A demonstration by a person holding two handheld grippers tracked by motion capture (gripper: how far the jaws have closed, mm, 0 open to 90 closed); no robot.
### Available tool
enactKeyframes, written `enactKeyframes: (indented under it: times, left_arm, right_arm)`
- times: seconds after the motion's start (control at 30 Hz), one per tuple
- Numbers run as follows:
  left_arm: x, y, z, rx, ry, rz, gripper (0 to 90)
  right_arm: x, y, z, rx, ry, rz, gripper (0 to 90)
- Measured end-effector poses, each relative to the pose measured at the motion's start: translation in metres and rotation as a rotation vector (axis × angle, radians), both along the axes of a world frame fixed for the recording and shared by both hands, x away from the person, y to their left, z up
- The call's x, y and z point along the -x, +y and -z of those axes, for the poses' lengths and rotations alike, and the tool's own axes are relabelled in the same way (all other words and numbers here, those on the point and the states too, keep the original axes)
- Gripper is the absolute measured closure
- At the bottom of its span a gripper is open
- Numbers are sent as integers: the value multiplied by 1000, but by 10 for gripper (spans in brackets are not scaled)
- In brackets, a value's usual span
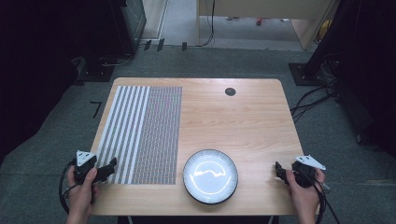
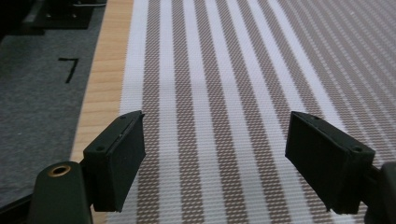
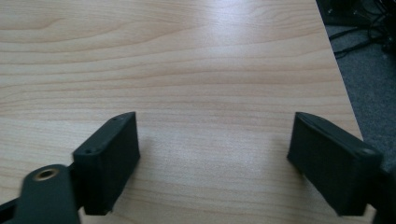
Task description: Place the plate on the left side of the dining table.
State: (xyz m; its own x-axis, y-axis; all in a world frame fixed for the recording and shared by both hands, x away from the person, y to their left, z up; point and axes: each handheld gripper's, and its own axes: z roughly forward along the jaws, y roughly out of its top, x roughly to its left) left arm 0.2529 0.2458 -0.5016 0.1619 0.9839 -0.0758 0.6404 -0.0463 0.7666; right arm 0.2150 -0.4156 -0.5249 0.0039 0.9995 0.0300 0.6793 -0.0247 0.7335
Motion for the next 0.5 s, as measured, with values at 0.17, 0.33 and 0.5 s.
enactKeyframes:
  times: [0.17,0.33,0.5]
  left_arm:
    - [-1,-5,-1,6,-2,15,200]
    - [0,-11,-3,28,-7,26,200]
    - [-1,-16,-5,39,-13,28,200]
  right_arm:
    - [0,0,0,0,3,4,132]
    - [0,1,0,-2,2,18,137]
    - [0,2,-2,-4,-20,30,140]
